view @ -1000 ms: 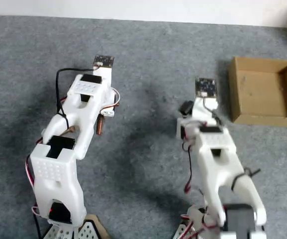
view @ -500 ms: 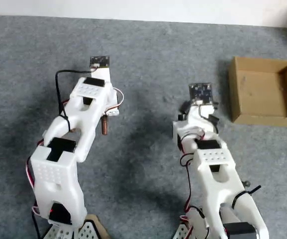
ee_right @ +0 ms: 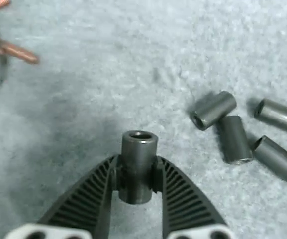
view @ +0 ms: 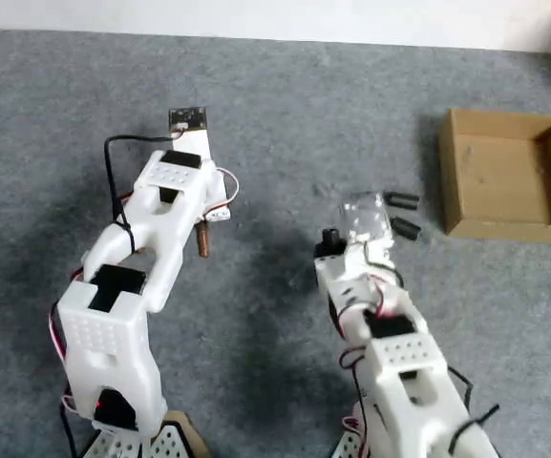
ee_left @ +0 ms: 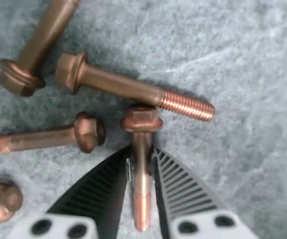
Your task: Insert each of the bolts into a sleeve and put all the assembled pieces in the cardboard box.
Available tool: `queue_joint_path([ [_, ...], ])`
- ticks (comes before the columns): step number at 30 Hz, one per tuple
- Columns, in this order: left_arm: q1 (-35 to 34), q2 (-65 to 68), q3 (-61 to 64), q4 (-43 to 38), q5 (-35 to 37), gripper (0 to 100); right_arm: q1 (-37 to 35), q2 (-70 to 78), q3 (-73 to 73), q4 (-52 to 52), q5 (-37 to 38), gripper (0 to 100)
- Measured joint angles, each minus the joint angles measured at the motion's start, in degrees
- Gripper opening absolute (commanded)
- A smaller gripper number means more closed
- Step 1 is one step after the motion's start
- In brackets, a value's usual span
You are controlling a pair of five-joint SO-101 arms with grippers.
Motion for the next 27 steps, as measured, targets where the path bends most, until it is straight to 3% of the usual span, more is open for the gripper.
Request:
queue_joint_path([
  [6, 0.0, -6.2, 10.6, -10.4, 0.2, 1, -1.1, -11.5, 5.0, 0.0, 0.0, 0.5],
  [16, 0.1, -21.0, 40.7, -47.4, -2.1, 1, -1.6, -23.9, 13.5, -0.4, -8.7, 0.5],
  [22, 0.4, -22.0, 42.3, -51.7, -2.5, 1, -3.0, -33.3, 14.2, -4.4, -6.9, 0.5],
  [27, 0.3, -22.0, 42.7, -54.2, -2.5, 1, -7.4, -38.4, 14.2, 3.3, -4.7, 0.5],
])
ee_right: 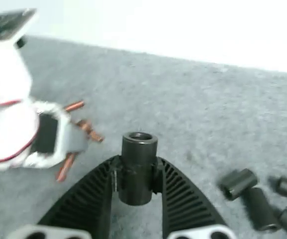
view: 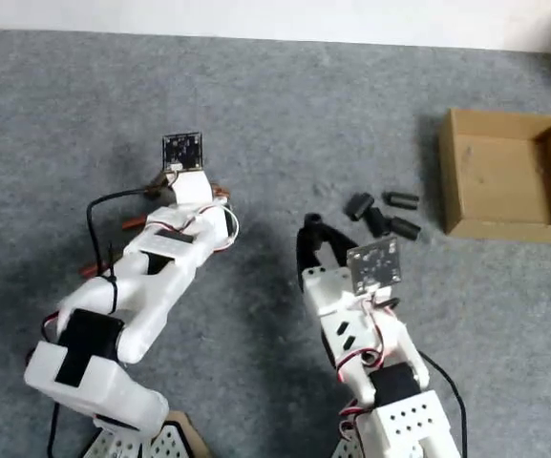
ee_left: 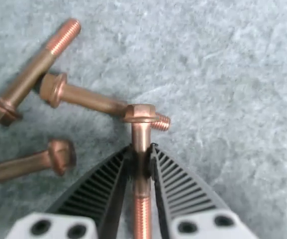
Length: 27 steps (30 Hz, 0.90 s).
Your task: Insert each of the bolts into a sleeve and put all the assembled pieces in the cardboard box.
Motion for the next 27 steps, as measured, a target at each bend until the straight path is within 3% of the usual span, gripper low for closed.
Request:
queue_joint_path([
  [8, 0.0, -1.4, 0.1, -4.5, 0.1, 1, -1.0, -1.9, 0.1, 4.4, 0.4, 0.5],
  [20, 3.6, -20.7, 3.9, -5.6, -0.1, 1, -1.1, -1.9, 0.1, 4.4, 0.4, 0.5],
  [27, 4.2, -27.4, 4.5, -1.0, 12.3, 1, -3.4, -1.9, 0.1, -0.3, 0.4, 0.5],
])
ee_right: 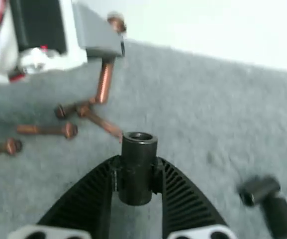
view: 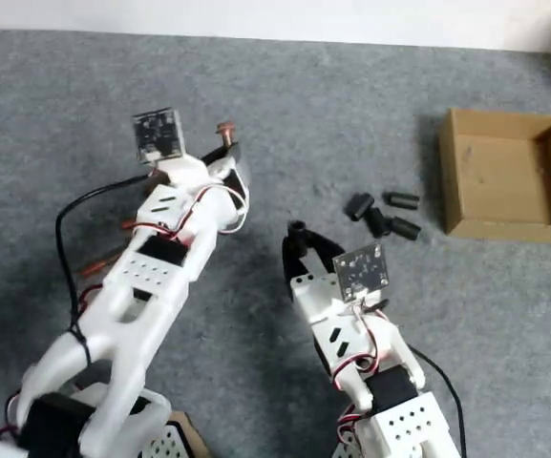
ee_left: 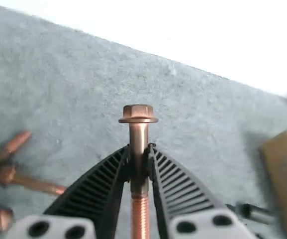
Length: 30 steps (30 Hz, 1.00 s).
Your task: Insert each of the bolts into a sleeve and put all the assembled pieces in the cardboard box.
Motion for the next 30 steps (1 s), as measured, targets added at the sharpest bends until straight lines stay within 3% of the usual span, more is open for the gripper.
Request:
queue_joint_path([
  [5, 0.1, -4.3, 0.7, 4.2, 1.8, 1, -4.3, 0.0, 0.0, -2.6, 0.0, 0.5],
  [12, 0.1, -8.5, 2.2, 4.2, 2.1, 1, -13.4, 0.0, 0.0, -0.8, 0.6, 0.5],
  [20, 0.4, -12.0, 3.7, 4.2, 2.1, 1, -14.1, -0.2, 0.0, -7.9, 15.6, 0.5],
  [30, 0.4, -17.9, 5.2, 4.2, 2.1, 1, -11.0, -0.2, 0.0, -8.9, 11.5, 0.5],
])
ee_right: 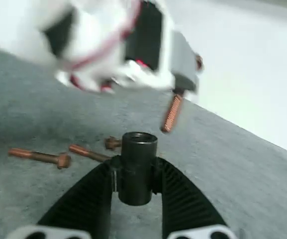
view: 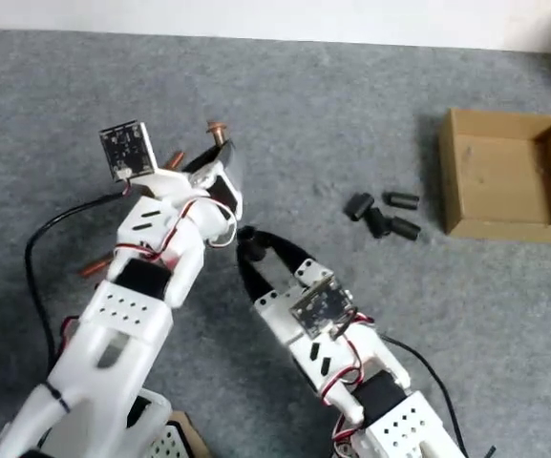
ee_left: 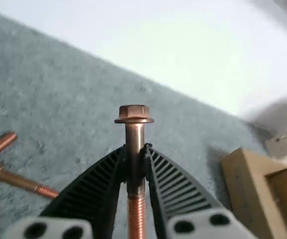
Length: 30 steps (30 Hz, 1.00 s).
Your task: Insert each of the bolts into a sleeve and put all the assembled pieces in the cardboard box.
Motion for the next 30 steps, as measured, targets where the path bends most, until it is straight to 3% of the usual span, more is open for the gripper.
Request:
queue_joint_path([
  [11, 0.4, -16.9, 7.5, 0.4, 0.0, 1, 4.5, 0.0, 0.0, 0.0, -5.1, 0.5],
  [17, 4.8, -21.6, 12.0, 0.1, -1.3, 1, 4.5, 0.0, 0.0, 0.0, -5.2, 0.5],
  [23, 10.0, -22.2, 19.1, -9.5, -9.5, 1, 4.7, 0.0, 0.0, 0.0, -5.2, 0.5],
  [30, 10.7, -22.2, 19.7, -11.9, -10.8, 1, 4.7, 0.0, 0.0, 0.0, -5.3, 0.5],
])
